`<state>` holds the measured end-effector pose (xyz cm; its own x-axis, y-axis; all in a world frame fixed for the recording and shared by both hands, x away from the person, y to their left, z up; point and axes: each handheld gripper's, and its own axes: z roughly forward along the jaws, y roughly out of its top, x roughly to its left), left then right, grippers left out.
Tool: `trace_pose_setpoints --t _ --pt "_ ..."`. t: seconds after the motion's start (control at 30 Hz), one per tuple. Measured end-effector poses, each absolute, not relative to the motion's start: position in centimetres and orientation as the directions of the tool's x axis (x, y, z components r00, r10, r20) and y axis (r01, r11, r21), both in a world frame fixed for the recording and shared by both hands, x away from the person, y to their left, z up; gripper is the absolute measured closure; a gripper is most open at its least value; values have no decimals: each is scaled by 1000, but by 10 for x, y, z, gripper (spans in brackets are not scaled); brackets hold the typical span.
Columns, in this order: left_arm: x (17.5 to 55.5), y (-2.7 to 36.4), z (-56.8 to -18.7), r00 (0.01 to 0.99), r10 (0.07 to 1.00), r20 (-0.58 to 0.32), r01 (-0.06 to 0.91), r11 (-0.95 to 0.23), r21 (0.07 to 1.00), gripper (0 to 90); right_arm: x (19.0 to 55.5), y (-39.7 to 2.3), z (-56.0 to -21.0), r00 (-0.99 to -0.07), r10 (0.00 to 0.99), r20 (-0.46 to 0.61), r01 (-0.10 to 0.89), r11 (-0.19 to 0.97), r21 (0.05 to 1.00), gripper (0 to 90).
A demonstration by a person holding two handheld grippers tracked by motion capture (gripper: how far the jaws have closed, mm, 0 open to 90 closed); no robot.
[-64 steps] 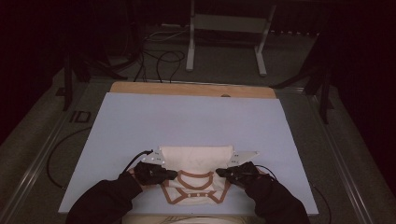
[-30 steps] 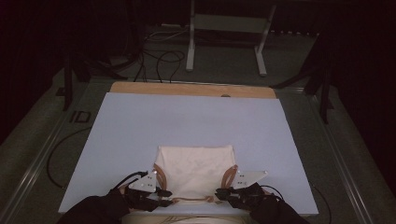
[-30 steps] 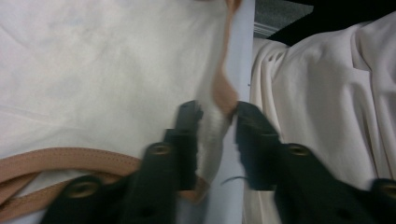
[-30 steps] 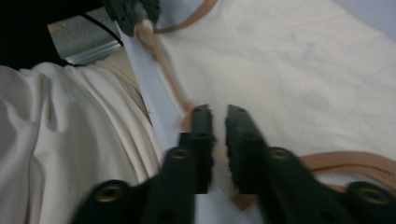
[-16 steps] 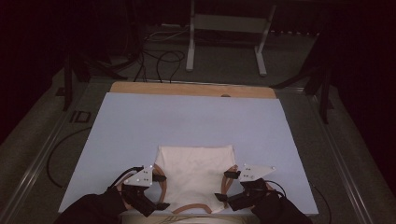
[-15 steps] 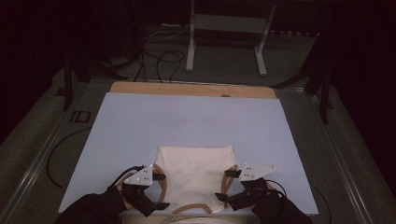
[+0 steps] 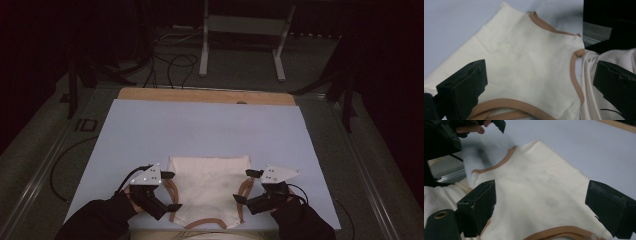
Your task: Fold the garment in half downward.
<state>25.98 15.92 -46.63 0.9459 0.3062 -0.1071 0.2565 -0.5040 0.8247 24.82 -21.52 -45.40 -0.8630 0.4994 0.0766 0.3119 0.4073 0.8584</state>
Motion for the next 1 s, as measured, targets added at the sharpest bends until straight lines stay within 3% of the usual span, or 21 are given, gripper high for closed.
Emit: trace_pose_setpoints --t 0.33,1.0 --pt "278 161 -457 933 352 -69 244 -482 842 2 270 -214 -448 -849 526 48 296 398 868 98" --pt "313 163 -459 911 407 -74 275 -462 843 2 305 -218 -447 -812 581 46 326 388 862 100"
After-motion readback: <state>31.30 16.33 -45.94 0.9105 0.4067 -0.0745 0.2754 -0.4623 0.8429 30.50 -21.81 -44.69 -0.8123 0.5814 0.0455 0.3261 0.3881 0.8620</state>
